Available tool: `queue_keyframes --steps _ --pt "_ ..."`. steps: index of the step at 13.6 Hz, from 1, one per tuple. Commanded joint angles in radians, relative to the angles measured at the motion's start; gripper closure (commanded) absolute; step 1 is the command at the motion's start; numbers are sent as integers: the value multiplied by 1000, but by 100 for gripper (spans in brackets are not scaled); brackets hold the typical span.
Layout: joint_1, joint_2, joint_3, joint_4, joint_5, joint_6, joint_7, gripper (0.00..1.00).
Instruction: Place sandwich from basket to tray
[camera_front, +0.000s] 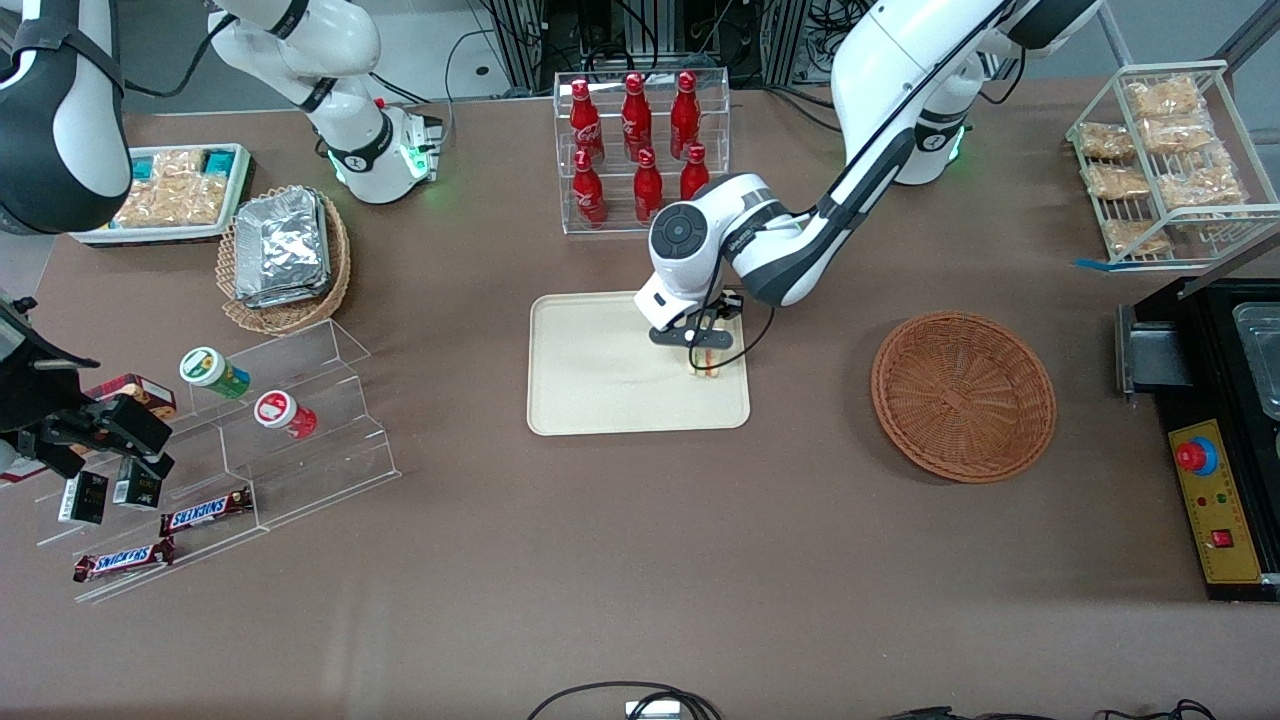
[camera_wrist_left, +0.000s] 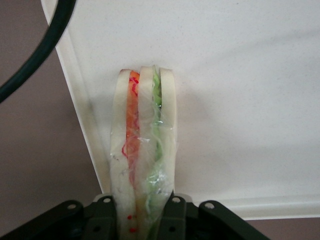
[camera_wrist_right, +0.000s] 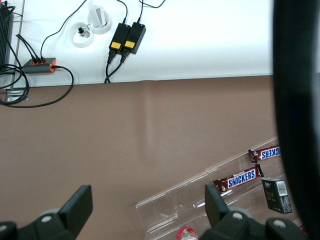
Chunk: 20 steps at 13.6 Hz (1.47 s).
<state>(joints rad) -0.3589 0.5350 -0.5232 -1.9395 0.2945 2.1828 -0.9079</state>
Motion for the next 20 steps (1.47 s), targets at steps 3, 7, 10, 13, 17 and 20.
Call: queue_keyframes --steps 3,7,10,13,17,20 --pt "-5 5 6 22 18 -20 -28 1" --pt "6 -18 22 75 14 -86 -31 1" --pt "5 -24 78 207 15 -222 -103 1" --pt "5 -79 178 266 17 -296 -109 0" --pt "6 -142 317 263 11 -302 -89 0" --pt "6 -187 429 261 -32 -310 76 0"
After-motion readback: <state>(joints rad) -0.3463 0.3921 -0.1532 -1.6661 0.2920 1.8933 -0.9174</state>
